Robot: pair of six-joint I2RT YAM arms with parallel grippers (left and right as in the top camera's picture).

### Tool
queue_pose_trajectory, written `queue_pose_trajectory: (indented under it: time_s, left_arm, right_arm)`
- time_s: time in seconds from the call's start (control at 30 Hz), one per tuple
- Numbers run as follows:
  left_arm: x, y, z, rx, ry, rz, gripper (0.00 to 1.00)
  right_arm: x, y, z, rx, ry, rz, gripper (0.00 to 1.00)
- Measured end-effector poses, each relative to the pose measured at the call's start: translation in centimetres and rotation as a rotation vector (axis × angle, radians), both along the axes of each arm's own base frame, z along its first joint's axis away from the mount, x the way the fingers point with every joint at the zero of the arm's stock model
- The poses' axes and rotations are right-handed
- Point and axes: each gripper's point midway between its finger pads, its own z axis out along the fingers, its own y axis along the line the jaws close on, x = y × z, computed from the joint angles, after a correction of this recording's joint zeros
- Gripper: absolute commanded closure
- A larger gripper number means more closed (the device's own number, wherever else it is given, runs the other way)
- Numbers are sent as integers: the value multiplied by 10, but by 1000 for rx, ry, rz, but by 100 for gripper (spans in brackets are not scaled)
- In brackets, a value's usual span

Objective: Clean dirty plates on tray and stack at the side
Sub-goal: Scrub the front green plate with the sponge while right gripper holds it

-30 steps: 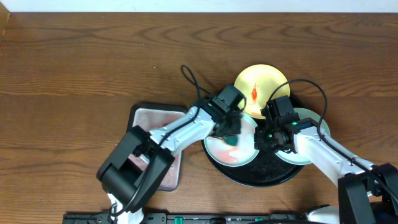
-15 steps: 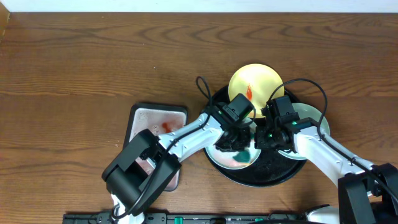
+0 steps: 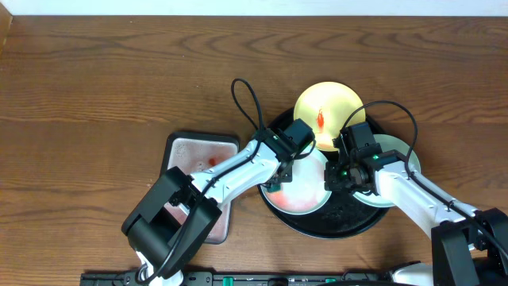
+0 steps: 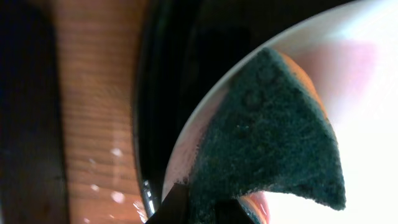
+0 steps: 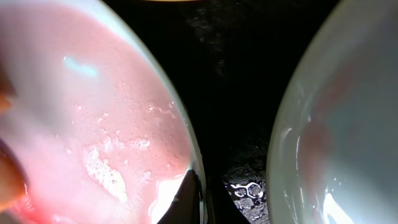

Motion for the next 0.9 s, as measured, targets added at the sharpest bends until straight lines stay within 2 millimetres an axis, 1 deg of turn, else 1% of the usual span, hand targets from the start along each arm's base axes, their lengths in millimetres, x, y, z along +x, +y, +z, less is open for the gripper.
queue_pose_trajectory:
  time_s: [0.13, 0.23, 0.3, 0.4, 0.5, 0.53, 0.67, 0.77, 0.9]
  left_arm:
    - [14, -1, 3, 15, -76, -6, 93]
    - [21, -7, 4, -12, -101, -14, 93]
    - [23, -17, 3, -62, -104, -20, 93]
    - [25, -38, 4, -168, -93, -30, 93]
    - [24, -64, 5, -295, -68, -37, 93]
    - [23, -72, 5, -333, -56, -39, 93]
    - [15, -92, 4, -423, -11, -49, 93]
    - [6, -102, 4, -454, 22, -67, 93]
    - [-13, -111, 4, -473, 84, -101, 92]
  right_arm:
    - [-1, 3, 0, 15, 8, 4, 99]
    - [-2, 3, 0, 17, 10, 4, 99]
    - [-2, 3, 0, 16, 10, 4, 99]
    - [-2, 2, 0, 13, 9, 3, 99]
    - [-1, 2, 0, 9, 9, 2, 99]
    - [-1, 1, 0, 7, 9, 2, 99]
    - [-1, -1, 0, -5, 8, 0, 99]
    - [-1, -2, 0, -15, 7, -2, 99]
    - [0, -4, 0, -27, 1, -1, 99]
